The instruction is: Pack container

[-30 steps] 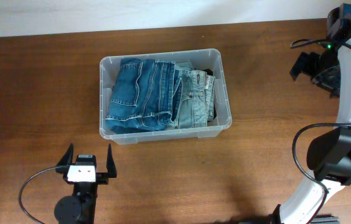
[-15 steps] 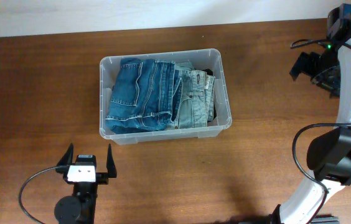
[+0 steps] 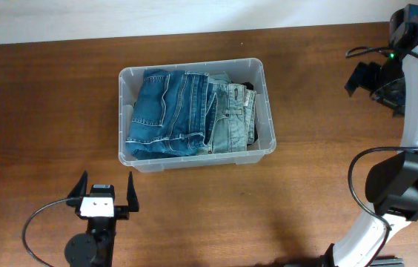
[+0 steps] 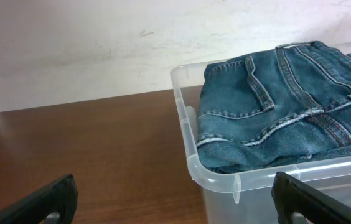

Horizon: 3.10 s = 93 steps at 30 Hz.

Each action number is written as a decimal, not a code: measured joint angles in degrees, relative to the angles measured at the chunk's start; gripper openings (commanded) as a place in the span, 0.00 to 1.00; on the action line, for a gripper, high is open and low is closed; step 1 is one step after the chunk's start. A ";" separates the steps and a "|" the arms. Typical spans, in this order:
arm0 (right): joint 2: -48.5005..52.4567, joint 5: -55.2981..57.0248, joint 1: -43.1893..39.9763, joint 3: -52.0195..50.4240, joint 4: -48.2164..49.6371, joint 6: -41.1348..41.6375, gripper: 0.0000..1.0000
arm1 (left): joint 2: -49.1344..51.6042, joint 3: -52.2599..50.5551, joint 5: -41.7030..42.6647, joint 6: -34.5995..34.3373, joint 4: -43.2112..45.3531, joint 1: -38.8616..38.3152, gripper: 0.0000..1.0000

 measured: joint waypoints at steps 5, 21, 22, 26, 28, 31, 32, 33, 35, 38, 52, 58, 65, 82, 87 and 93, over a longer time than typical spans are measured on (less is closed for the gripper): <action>-0.11 0.00 0.15 0.00 0.00 -0.02 0.98 | 0.00 0.00 0.00 -0.02 -0.02 0.00 0.99; -30.18 0.26 12.94 -0.13 0.04 -0.02 0.98 | 0.00 0.00 0.00 0.00 -0.02 0.00 0.99; -31.69 0.59 13.29 -0.13 0.02 -0.02 0.98 | 0.00 0.00 0.00 0.00 -0.02 0.00 0.99; -37.07 1.57 13.70 -0.13 0.02 -0.02 0.98 | 0.00 0.00 0.00 -0.02 -0.02 0.00 0.99; -39.76 1.51 13.70 -0.22 0.28 -0.02 0.98 | 0.00 0.00 0.00 0.00 -0.02 0.00 0.99; -44.68 1.03 13.73 -2.91 3.93 -0.02 0.98 | 0.00 0.00 0.00 -0.02 -0.02 0.00 0.99; -47.04 0.63 13.75 -5.22 6.34 -0.04 0.98 | 0.00 0.00 0.00 0.00 -0.02 0.00 0.99; -49.83 0.20 13.75 -8.15 8.81 0.02 0.98 | 0.00 0.00 0.00 0.00 -0.02 0.00 0.99; -56.00 -0.48 13.77 -15.85 15.41 0.00 0.98 | 0.00 0.00 0.00 0.00 -0.02 0.00 0.99; -63.54 -1.46 13.77 -26.32 24.22 -0.02 0.98 | 0.00 0.00 0.00 0.00 -0.04 0.00 0.99; -99.73 -3.04 15.41 -82.51 64.70 0.15 0.98 | 0.00 0.00 0.00 0.00 -0.09 0.00 0.99; -106.62 -7.87 15.47 -98.38 83.71 -5.27 0.98 | 0.00 0.00 0.00 0.00 -0.09 0.00 0.99; -113.24 -10.86 15.47 -109.83 95.56 -7.96 0.99 | 0.00 0.00 0.00 -0.02 -0.09 0.00 0.99; -114.64 -12.57 15.80 -114.38 101.09 -20.41 0.98 | 0.00 0.00 0.00 0.00 -0.07 0.00 0.99; -114.64 -12.79 15.80 -118.40 104.94 -21.40 0.98 | 0.00 0.00 0.00 0.00 -0.09 0.00 0.99; -114.64 -13.88 16.31 -121.33 104.43 -21.75 0.98 | 0.00 0.00 0.00 0.00 -0.07 0.00 1.00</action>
